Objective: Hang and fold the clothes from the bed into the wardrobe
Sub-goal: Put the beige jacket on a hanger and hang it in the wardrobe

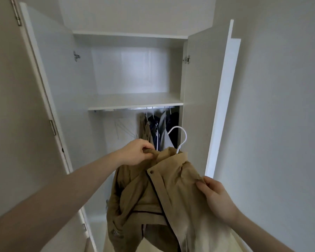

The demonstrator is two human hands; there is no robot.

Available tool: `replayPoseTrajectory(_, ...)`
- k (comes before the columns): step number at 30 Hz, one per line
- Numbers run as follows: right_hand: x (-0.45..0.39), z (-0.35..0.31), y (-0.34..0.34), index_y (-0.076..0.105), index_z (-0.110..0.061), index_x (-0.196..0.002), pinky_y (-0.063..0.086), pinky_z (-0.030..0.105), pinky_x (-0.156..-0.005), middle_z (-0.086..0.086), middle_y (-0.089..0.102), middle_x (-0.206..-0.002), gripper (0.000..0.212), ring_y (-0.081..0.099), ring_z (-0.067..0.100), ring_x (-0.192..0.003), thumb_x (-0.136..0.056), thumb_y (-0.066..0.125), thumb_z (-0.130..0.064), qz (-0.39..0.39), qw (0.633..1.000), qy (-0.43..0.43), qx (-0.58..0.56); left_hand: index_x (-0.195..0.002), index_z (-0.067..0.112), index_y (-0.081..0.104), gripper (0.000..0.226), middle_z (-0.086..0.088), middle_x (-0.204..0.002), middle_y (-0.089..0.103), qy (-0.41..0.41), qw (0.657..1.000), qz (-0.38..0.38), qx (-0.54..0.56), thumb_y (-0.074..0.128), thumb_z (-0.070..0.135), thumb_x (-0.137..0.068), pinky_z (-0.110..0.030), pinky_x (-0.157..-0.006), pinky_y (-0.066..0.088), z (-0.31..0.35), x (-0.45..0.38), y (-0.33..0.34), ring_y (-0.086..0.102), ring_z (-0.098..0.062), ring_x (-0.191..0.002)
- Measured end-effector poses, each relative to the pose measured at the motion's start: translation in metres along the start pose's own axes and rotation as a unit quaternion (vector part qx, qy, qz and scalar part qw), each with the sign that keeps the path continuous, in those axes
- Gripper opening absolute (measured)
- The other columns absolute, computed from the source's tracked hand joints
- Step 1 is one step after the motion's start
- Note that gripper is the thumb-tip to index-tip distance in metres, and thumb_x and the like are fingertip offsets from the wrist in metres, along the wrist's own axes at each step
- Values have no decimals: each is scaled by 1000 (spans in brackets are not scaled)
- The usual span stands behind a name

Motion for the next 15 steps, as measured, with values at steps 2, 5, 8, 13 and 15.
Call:
replayPoseTrajectory(2,-33,5,-2,66,-25,-98,55,47,-90,6,74,-93,19,70,24,-93,-106,54,-38,-5,1000,-2,-11,-94,46,71,5,19,-99,55,-11,997,19,-73,72,42,-91,-30,-84,43,-15,-23,-4,52,-7,-95)
replayPoseTrajectory(5,-78,9,6,55,-55,-107,56,22,-80,-13,76,-100,12,72,6,-93,-104,55,-43,-48,998,13,-47,-103,40,77,15,12,-100,48,-28,988,64,-138,72,46,-90,-27,-80,35,-38,-51,-10,42,-11,-95)
replayPoseTrajectory(8,-119,10,22,48,-48,-138,53,35,-104,-10,69,-124,34,67,13,-113,-105,53,-40,-91,993,26,-71,-102,38,77,12,12,-92,49,-55,994,64,-74,73,36,-91,-21,-70,34,-64,-72,-12,48,-7,-85)
replayPoseTrajectory(13,-183,8,49,70,-29,-123,53,23,-98,-14,76,-114,26,70,6,-107,-109,49,-24,-94,991,6,-93,-100,33,77,12,8,-88,53,-64,994,69,-46,74,25,-91,-24,-73,39,-108,-113,-18,52,-10,-82)
replayPoseTrajectory(15,-206,9,59,71,-31,-117,53,13,-86,-17,77,-108,26,70,3,-102,-108,50,-19,-65,993,-11,-98,-100,33,75,11,6,-91,54,-65,995,69,-41,72,24,-93,-23,-75,39,-127,-131,-17,52,-10,-84)
Point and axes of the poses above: each hand's wrist, its own x-axis away from the middle knuckle, its own y-axis out of the palm, z = x × y, the point moved 7 cm from there along -x, towards the middle knuckle
